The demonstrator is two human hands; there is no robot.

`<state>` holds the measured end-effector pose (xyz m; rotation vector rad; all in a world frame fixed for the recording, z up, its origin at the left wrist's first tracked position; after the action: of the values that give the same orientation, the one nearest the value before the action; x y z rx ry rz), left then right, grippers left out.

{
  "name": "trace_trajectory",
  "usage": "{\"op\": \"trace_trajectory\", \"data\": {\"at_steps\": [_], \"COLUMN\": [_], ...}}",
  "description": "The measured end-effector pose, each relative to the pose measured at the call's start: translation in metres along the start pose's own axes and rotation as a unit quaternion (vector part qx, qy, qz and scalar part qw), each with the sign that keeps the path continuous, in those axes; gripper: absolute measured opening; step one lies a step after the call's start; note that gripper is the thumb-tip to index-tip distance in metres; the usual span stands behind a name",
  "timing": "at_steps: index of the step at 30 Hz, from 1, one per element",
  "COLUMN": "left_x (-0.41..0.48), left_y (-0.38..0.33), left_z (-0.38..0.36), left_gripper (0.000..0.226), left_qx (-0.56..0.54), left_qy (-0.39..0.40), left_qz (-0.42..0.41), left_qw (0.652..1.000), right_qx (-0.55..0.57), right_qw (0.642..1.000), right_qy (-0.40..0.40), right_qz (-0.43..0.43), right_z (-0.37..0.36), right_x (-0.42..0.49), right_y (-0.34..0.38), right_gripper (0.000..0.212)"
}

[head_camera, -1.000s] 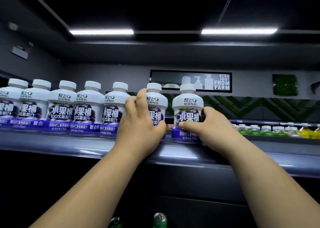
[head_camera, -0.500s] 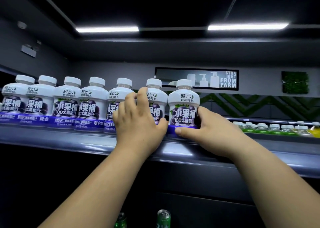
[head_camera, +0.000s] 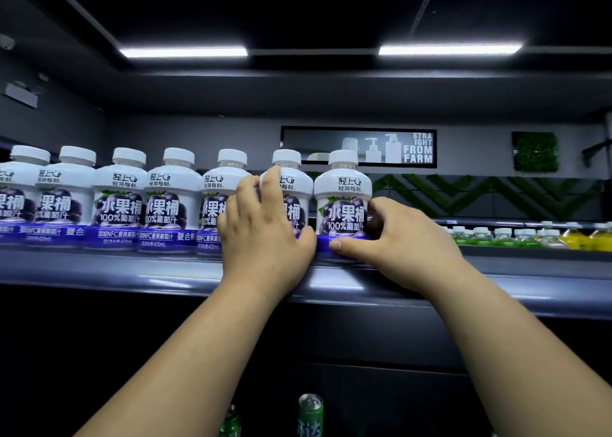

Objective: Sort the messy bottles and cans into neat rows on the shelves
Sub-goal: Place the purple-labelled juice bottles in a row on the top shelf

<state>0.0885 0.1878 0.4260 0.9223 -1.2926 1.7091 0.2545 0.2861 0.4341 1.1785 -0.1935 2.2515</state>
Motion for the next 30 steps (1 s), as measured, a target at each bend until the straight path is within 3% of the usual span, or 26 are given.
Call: {"op": "trace_trajectory", "data": {"at_steps": [3, 8, 15, 21, 25, 30], "left_x": [-0.003, -0.006, -0.013, -0.06, -0.1, -0.157], "left_y": [0.002, 0.006, 0.007, 0.016, 0.015, 0.008], "left_z": [0.001, 0.001, 0.005, 0.012, 0.025, 0.037], "left_gripper": [0.089, 0.085, 0.073, 0.071, 0.08, 0.073], "left_qx": [0.002, 0.004, 0.003, 0.055, 0.12, 0.118], "left_qy": [0.01, 0.034, 0.066, 0.13, 0.166, 0.213], "left_qz": [-0.011, -0.023, -0.033, -0.075, -0.114, -0.086], "left_qw": [1.0, 0.999, 0.997, 0.987, 0.972, 0.966], "right_qx": [0.046, 0.04, -0.056, -0.124, -0.087, 0.007], "right_qw": [0.997, 0.996, 0.996, 0.982, 0.981, 0.979], "right_qy": [-0.066, -0.038, -0.03, -0.02, 0.037, 0.156], "right_qz": [0.009, 0.064, 0.064, 0.141, 0.171, 0.134], "right_z": [0.008, 0.004, 0.003, -0.01, -0.025, -0.035], "right_x": [-0.004, -0.008, -0.018, -0.071, -0.128, -0.189], "right_y": [0.0, 0.01, 0.014, 0.022, 0.016, -0.004], "right_gripper": [0.077, 0.095, 0.091, 0.083, 0.087, 0.08]}}
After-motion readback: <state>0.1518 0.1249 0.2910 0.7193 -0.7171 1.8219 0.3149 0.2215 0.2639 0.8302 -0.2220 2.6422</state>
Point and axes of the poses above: each hand's wrist, its own x-axis towards the middle knuckle, its own z-axis out of the back of the hand, y = z × x, the point moved 7 cm from there along x, towards the middle knuckle, and after that the axes turned 6 degrees about z, right-handed, at the moved point
